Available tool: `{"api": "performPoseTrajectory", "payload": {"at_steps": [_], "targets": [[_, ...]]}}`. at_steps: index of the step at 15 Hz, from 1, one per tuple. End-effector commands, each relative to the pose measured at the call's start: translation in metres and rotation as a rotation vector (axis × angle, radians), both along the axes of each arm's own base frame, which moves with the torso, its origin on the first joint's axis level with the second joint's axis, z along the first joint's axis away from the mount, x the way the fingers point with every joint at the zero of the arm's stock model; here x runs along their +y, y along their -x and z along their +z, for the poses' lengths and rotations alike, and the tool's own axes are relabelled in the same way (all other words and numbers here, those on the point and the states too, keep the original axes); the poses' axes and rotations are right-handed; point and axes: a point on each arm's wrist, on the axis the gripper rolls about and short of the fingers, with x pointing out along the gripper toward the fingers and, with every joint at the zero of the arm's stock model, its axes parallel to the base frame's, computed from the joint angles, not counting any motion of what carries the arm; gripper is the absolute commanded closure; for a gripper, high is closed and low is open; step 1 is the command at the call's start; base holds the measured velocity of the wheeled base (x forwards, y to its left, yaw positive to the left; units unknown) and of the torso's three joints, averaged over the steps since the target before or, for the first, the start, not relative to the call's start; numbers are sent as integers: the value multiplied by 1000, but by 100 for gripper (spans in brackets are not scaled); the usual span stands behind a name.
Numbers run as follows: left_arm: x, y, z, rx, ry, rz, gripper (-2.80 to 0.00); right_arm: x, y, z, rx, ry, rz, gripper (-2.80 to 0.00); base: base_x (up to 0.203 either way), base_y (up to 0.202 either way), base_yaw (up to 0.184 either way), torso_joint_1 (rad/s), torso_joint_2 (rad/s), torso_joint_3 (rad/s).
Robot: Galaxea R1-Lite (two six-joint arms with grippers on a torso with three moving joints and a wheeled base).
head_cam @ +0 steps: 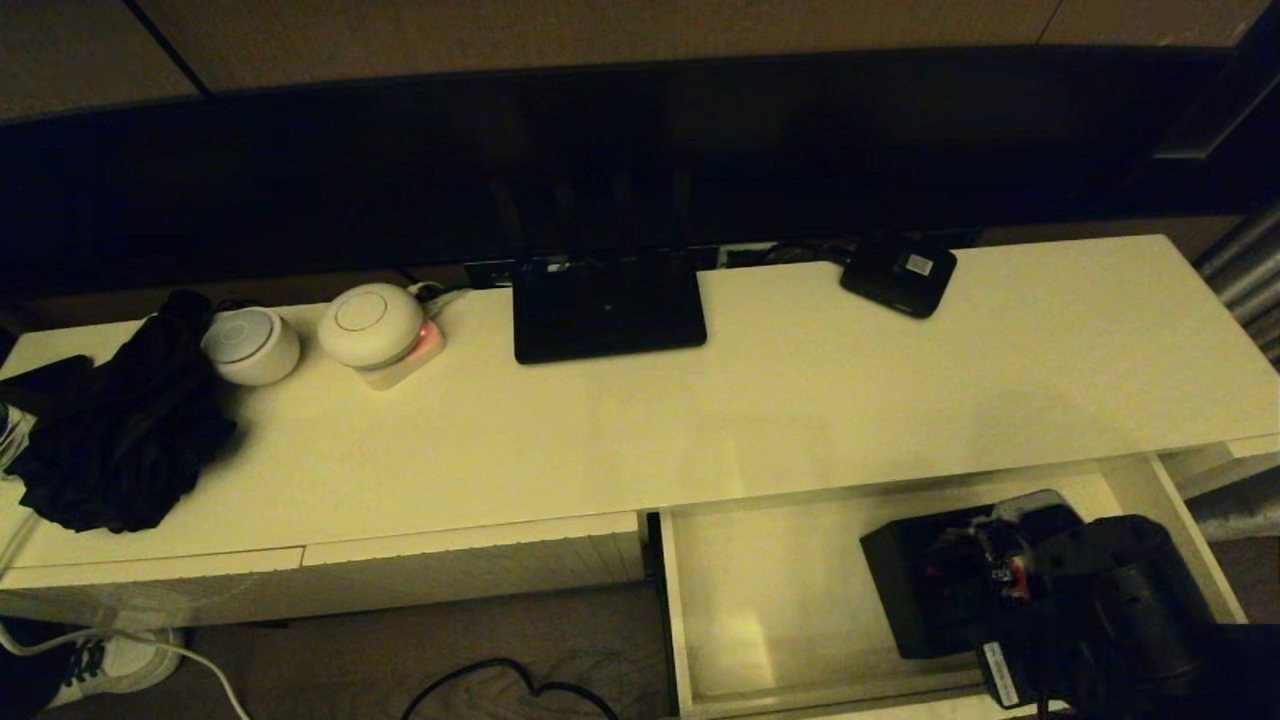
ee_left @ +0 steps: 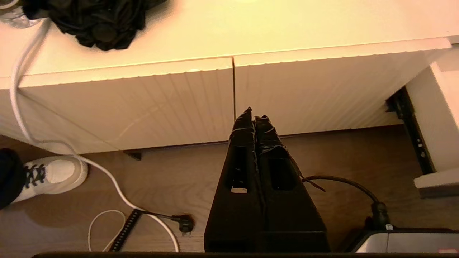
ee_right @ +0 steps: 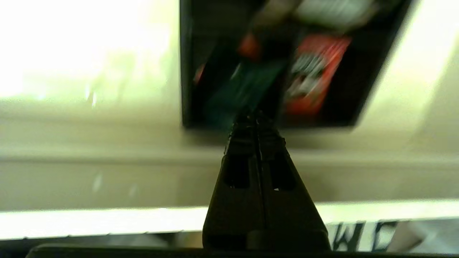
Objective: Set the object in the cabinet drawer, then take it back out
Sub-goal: Open the drawer, then take the storage box out of the drawer and put it on the table
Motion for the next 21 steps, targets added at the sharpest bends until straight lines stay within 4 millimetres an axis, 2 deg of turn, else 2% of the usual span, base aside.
{"api": "performPoseTrajectory", "payload": {"at_steps": [1,3,5,8,10,16,17,18,21], "targets": [[0,0,-1,3,0,1,0,-5,5,26,-122,1,-4,0,0,0,0,0,0,0],[0,0,-1,3,0,0,0,-9,5,37,-161,36,-21,0,0,0,0,0,0,0],[0,0,-1,3,0,1,0,-19,0,39,-149,73,-53,0,0,0,0,0,0,0],[0,0,-1,3,0,0,0,-36,-16,43,-73,69,-104,0,0,0,0,0,0,0],[0,0,-1,3,0,1,0,-45,-19,41,15,63,-105,0,0,0,0,0,0,0],[0,0,-1,3,0,1,0,-41,-36,25,129,-86,-115,0,0,0,0,0,0,0],[0,0,-1,3,0,1,0,-40,-38,25,137,-96,-106,-199,0,0,0,0,0,0],[0,0,-1,3,0,1,0,-42,-42,23,147,-98,-110,-280,0,0,0,0,0,0],[0,0,-1,3,0,1,0,-49,-55,18,173,-104,-126,-280,0,0,0,0,0,0]]}}
